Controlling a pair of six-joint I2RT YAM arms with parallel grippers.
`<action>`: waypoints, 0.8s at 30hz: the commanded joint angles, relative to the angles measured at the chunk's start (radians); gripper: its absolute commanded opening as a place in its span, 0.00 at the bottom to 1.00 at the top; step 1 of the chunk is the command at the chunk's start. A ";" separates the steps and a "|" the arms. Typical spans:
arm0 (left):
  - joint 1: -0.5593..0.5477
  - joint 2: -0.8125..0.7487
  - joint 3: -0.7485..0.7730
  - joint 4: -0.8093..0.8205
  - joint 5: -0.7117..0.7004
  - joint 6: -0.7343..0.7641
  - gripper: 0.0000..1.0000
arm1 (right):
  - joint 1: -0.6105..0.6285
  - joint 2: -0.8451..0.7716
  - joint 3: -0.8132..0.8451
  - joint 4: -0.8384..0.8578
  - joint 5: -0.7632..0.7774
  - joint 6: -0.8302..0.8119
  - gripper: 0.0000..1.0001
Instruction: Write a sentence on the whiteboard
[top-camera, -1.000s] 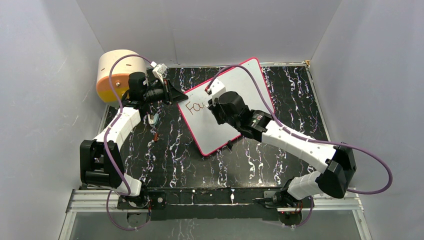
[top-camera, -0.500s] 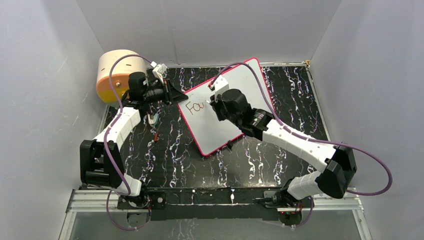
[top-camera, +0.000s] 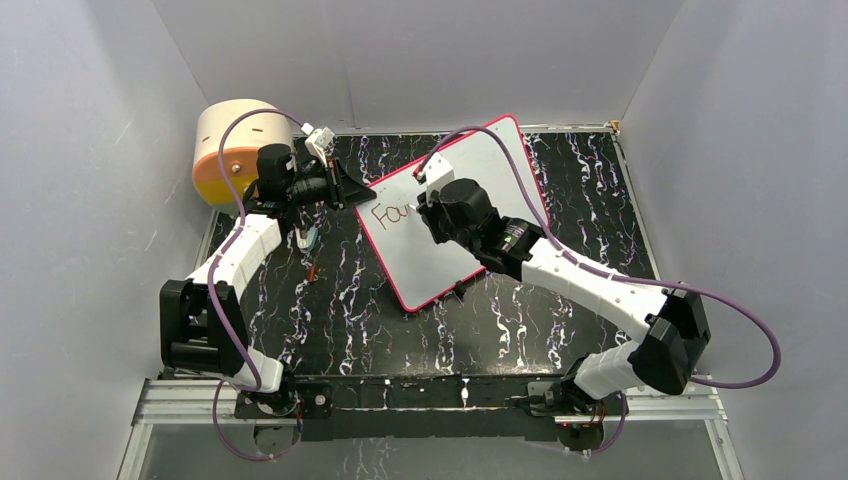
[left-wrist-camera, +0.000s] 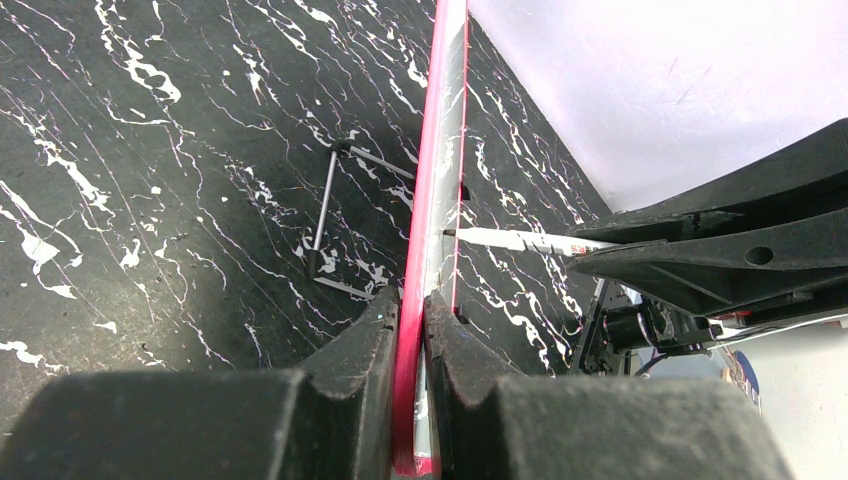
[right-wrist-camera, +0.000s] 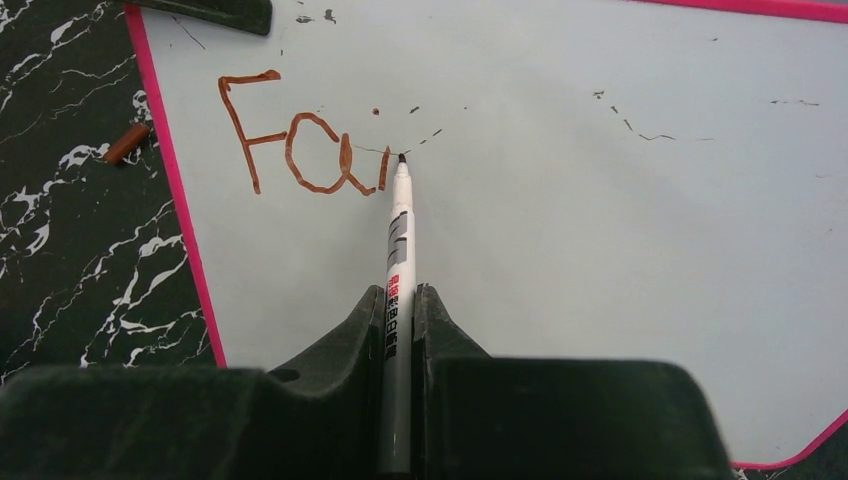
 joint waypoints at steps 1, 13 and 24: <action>-0.017 0.019 0.004 -0.074 -0.054 0.043 0.00 | -0.004 0.007 0.022 0.066 0.005 0.009 0.00; -0.017 0.019 0.004 -0.074 -0.054 0.044 0.00 | -0.016 0.008 0.022 0.036 0.087 0.009 0.00; -0.017 0.018 0.004 -0.074 -0.055 0.045 0.00 | -0.021 -0.006 0.023 0.042 0.067 0.011 0.00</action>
